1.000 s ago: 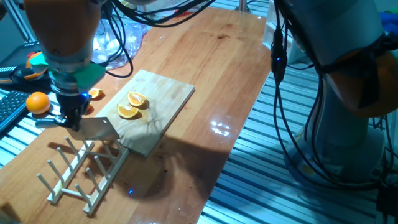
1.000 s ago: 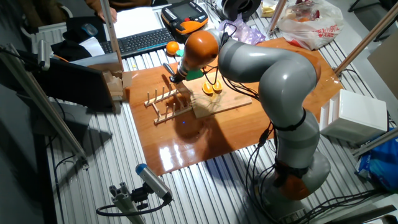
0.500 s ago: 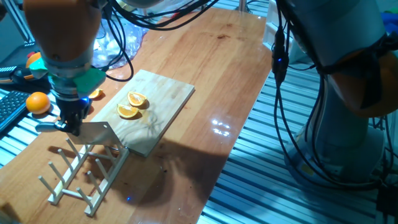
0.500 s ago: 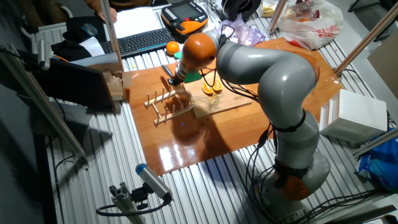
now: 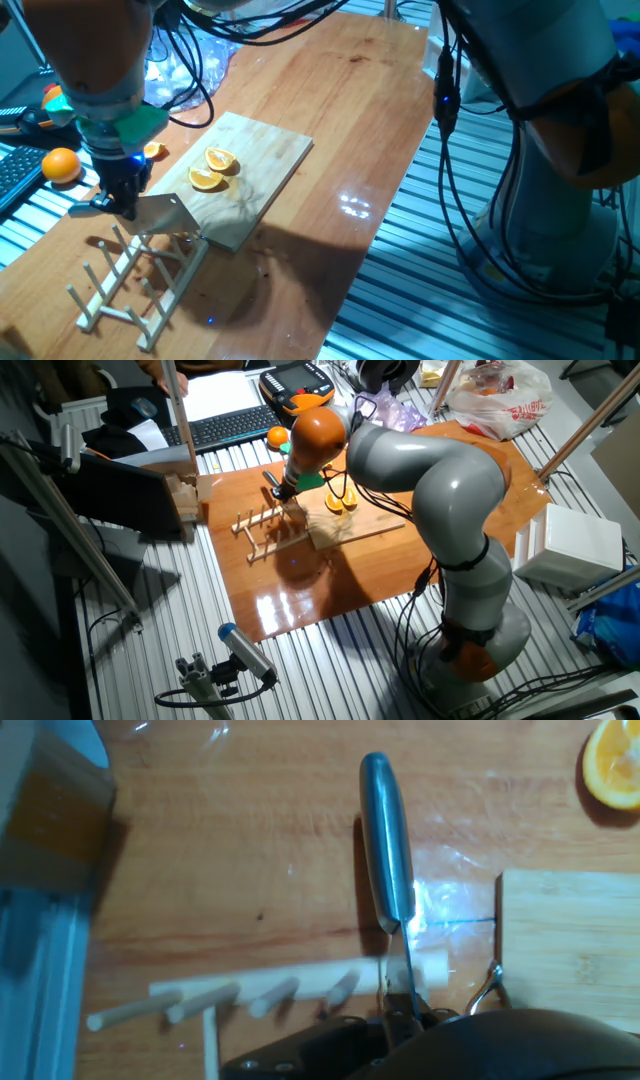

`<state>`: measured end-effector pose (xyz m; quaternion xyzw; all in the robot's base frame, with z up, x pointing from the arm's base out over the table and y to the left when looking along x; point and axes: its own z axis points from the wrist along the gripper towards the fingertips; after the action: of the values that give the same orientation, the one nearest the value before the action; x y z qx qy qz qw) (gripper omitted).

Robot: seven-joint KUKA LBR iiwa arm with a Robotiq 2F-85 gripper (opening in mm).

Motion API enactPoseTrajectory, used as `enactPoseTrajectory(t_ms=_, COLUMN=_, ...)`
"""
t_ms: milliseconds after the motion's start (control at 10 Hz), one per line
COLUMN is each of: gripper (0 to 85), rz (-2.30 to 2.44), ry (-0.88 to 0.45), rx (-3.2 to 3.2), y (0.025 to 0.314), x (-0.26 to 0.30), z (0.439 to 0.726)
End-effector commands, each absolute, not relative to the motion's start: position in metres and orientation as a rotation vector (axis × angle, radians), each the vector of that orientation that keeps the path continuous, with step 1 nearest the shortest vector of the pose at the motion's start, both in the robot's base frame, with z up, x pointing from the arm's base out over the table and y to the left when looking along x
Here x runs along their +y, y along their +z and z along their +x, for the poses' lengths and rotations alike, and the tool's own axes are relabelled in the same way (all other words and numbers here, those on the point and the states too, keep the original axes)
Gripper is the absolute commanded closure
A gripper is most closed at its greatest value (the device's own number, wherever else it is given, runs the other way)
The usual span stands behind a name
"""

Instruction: Chop the orange

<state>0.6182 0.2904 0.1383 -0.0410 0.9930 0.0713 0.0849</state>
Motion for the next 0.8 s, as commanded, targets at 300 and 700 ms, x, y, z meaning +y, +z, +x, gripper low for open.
enactPoseTrajectory(t_ms=300, gripper=85.0, rz=-0.096, ry=0.236, rx=2.958, y=0.1474, x=0.2952, z=0.6182)
enactPoseTrajectory(t_ms=700, gripper=85.0, rz=-0.137, ry=0.186, rx=2.962, y=0.1445, x=0.2963, z=0.6119)
